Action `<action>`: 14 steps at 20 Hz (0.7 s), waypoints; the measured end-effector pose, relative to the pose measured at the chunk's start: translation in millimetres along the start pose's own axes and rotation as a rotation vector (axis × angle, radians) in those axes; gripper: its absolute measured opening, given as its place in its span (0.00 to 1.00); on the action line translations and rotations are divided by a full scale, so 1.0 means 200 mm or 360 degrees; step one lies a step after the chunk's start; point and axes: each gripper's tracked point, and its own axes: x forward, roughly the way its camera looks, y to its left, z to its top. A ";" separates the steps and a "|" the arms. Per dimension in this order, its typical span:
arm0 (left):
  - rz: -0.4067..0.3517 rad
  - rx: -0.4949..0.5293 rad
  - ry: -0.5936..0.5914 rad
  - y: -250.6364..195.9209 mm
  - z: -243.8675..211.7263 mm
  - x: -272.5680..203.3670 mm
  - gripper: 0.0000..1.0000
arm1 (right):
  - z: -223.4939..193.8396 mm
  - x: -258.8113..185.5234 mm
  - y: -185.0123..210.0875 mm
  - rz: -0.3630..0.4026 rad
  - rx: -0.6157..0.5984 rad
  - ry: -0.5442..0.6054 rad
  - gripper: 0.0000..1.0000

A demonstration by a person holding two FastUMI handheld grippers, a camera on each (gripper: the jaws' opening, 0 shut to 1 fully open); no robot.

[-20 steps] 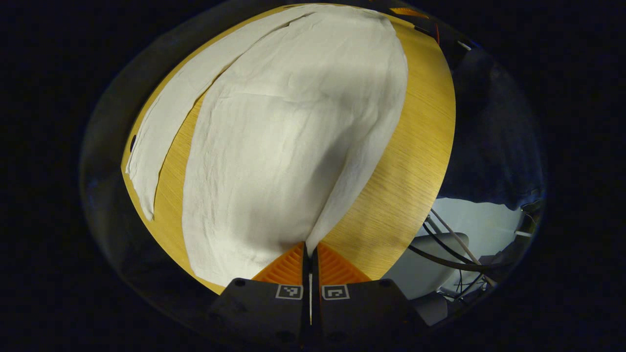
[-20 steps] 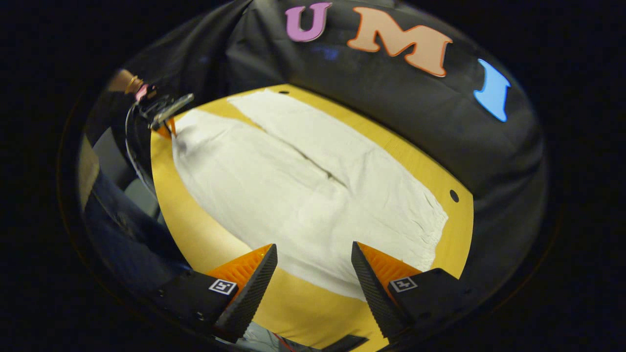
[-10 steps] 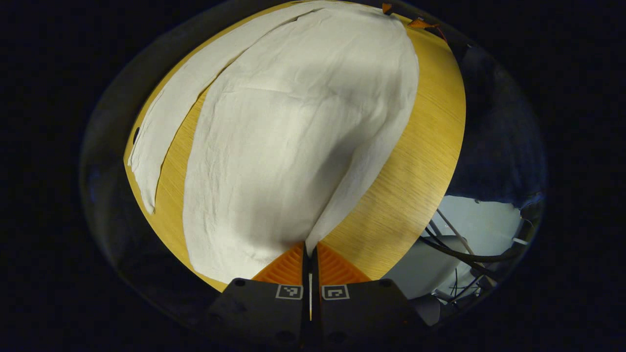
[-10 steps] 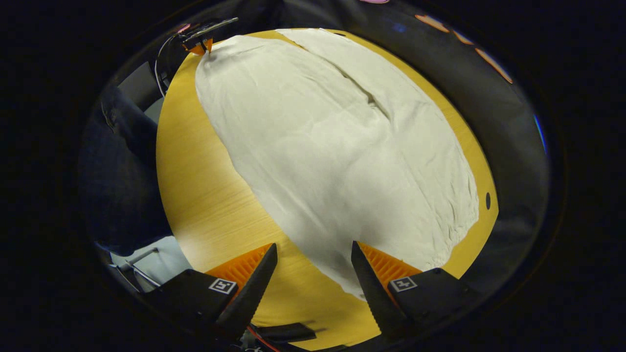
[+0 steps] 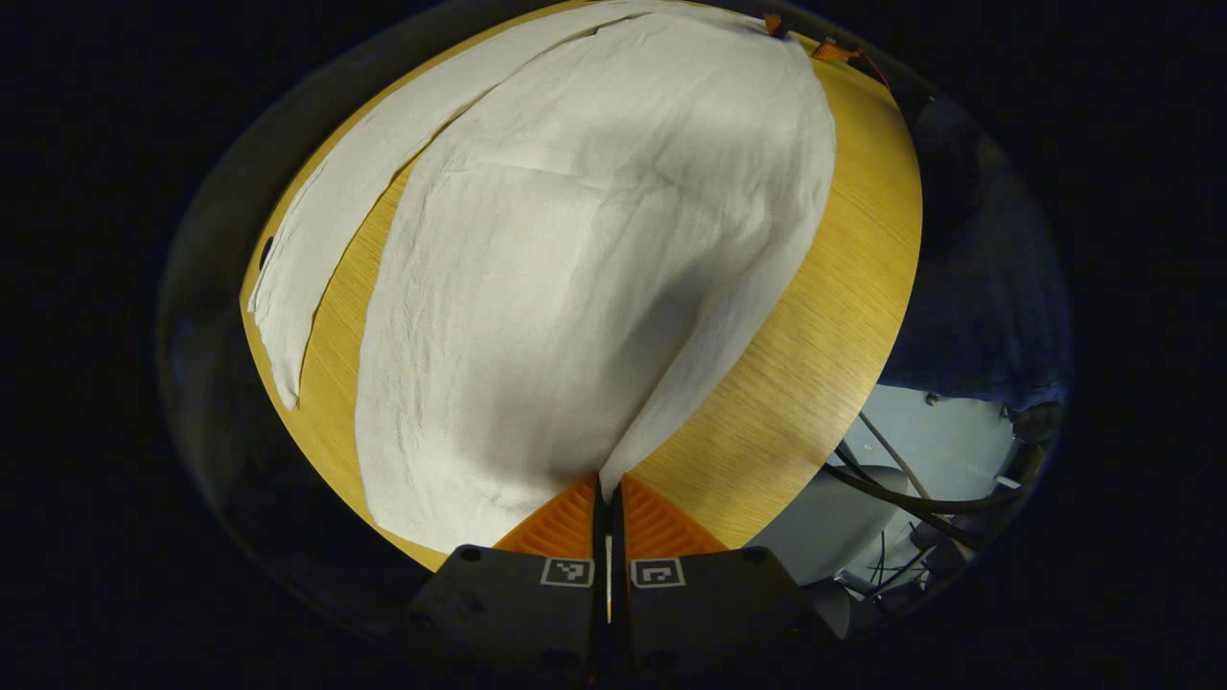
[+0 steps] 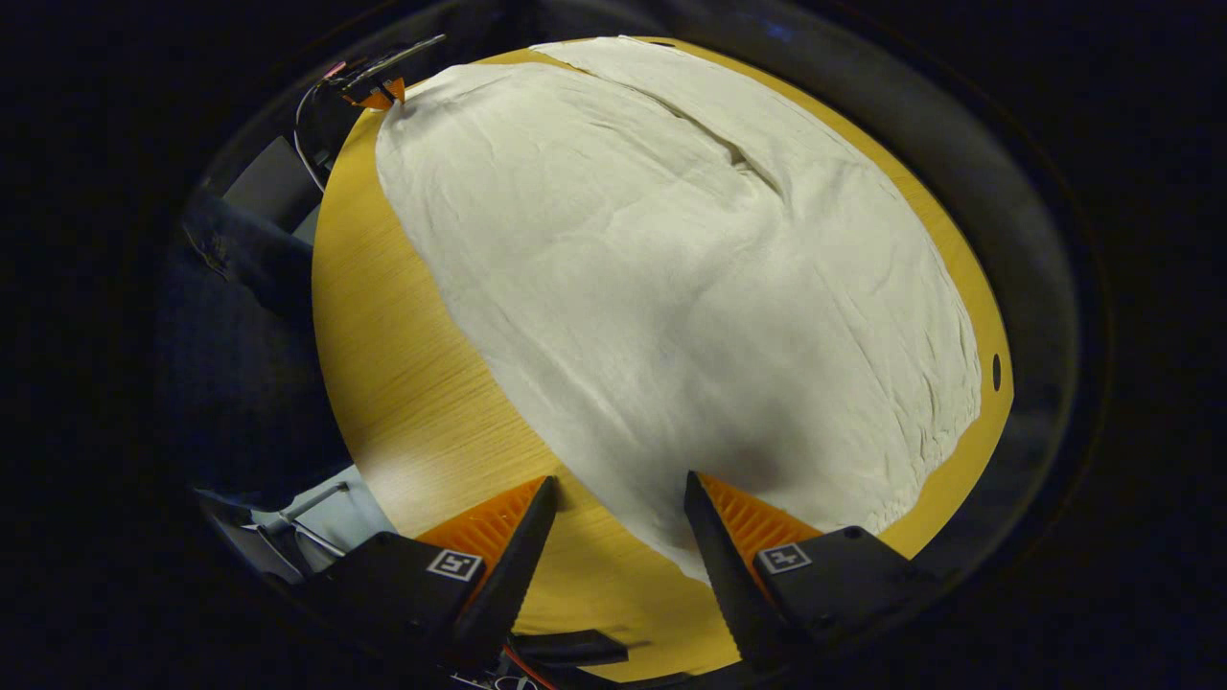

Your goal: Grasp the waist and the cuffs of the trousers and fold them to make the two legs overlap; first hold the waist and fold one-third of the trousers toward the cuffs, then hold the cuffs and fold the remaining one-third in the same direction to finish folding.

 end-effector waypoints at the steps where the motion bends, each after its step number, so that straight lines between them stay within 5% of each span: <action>1: -0.0003 -0.0002 0.0000 0.01 0.00 0.00 0.00 | 0.00 0.00 0.00 -0.0006 0.0001 0.0017 0.81; 2: -0.0002 -0.0004 -0.0002 0.01 0.00 0.00 0.00 | 0.00 0.00 0.00 -0.0016 -0.0003 0.0034 0.75; 3: 0.0000 -0.0005 -0.0009 0.01 0.00 0.00 0.00 | -0.01 0.00 0.01 -0.0024 -0.0009 0.0049 0.57; 4: 0.0003 -0.0006 -0.0016 0.01 0.00 0.01 0.00 | -0.02 -0.01 0.02 -0.0032 -0.0020 0.0063 0.60; 5: 0.0003 -0.0007 -0.0017 0.00 -0.01 0.01 0.00 | -0.03 -0.01 0.01 -0.0048 -0.0033 0.0072 0.40; 6: 0.0000 -0.0005 -0.0019 -0.01 -0.01 0.01 0.00 | -0.02 -0.01 0.00 -0.0083 -0.0049 0.0068 0.38; 7: -0.0003 -0.0003 -0.0020 -0.02 -0.01 0.01 0.00 | -0.02 -0.01 -0.01 -0.0103 -0.0066 0.0064 0.13; 14: -0.0010 0.0000 -0.0045 -0.03 -0.01 0.01 0.00 | -0.02 0.00 -0.01 -0.0186 -0.0064 0.0103 0.08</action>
